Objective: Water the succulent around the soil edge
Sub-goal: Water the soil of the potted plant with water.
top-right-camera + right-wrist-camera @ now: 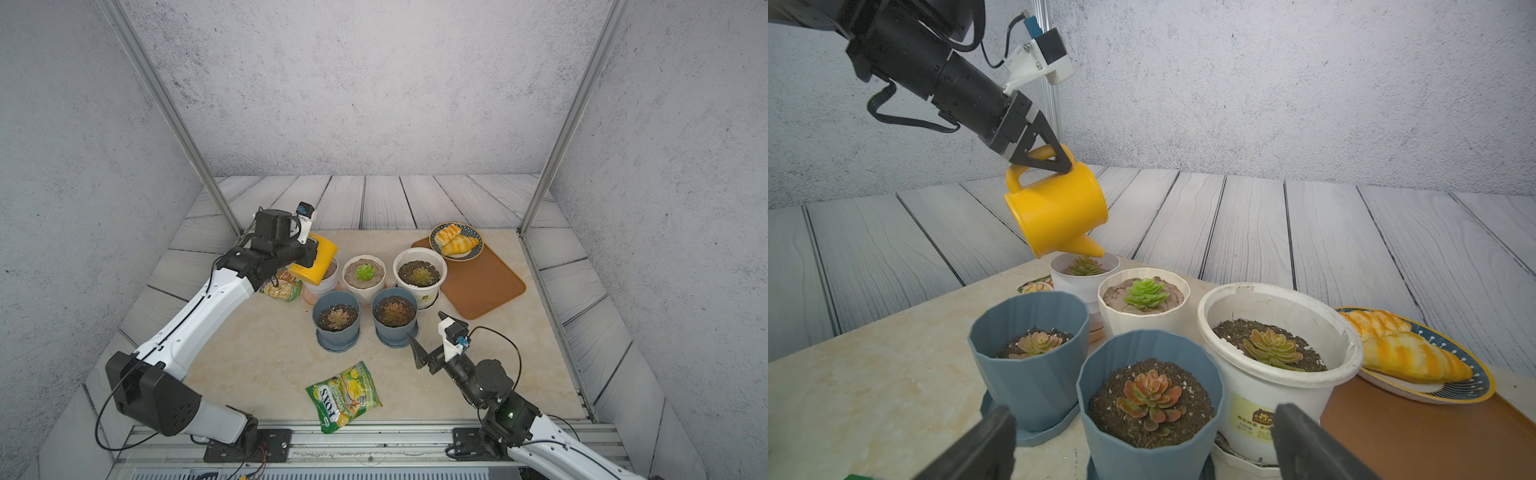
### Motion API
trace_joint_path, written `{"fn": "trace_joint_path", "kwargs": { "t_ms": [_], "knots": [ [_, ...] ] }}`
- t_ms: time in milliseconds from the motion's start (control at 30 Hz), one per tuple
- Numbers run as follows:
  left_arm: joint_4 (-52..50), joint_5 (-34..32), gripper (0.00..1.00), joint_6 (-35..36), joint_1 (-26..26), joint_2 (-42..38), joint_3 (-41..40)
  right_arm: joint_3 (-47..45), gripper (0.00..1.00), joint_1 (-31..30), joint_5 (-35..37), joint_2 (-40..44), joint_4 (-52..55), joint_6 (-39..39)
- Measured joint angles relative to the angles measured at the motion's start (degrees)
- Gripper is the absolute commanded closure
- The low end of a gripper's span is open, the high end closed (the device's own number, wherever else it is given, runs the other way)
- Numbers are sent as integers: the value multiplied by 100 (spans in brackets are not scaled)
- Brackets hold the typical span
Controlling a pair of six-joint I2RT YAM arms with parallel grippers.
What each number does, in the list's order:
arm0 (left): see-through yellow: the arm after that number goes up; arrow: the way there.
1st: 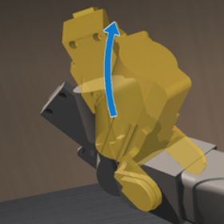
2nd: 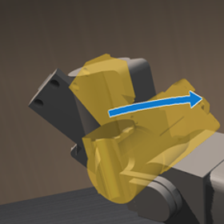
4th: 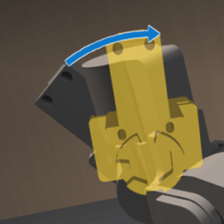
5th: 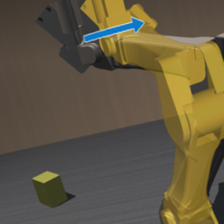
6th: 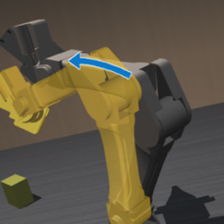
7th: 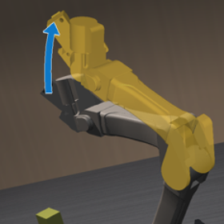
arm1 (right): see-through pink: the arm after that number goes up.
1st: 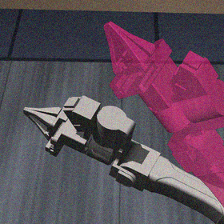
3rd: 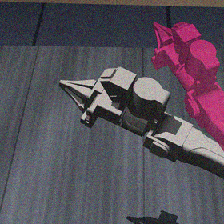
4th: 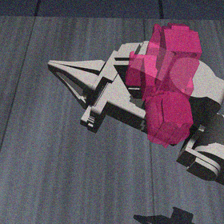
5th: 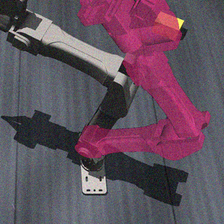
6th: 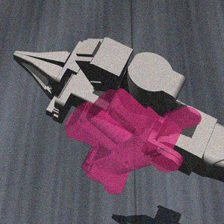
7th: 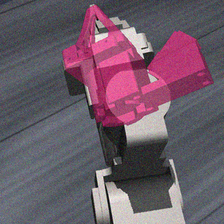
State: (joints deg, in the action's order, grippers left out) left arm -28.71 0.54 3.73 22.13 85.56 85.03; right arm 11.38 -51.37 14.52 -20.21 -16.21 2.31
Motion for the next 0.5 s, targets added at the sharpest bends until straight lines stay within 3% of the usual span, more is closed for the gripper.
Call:
{"fn": "trace_joint_path", "kwargs": {
  "t_ms": [500],
  "knots": [
    [-452, 63, 100, 142, -28, 780, 922, 0, 1, 0, 17, 0, 2, -2]
  ]
}}
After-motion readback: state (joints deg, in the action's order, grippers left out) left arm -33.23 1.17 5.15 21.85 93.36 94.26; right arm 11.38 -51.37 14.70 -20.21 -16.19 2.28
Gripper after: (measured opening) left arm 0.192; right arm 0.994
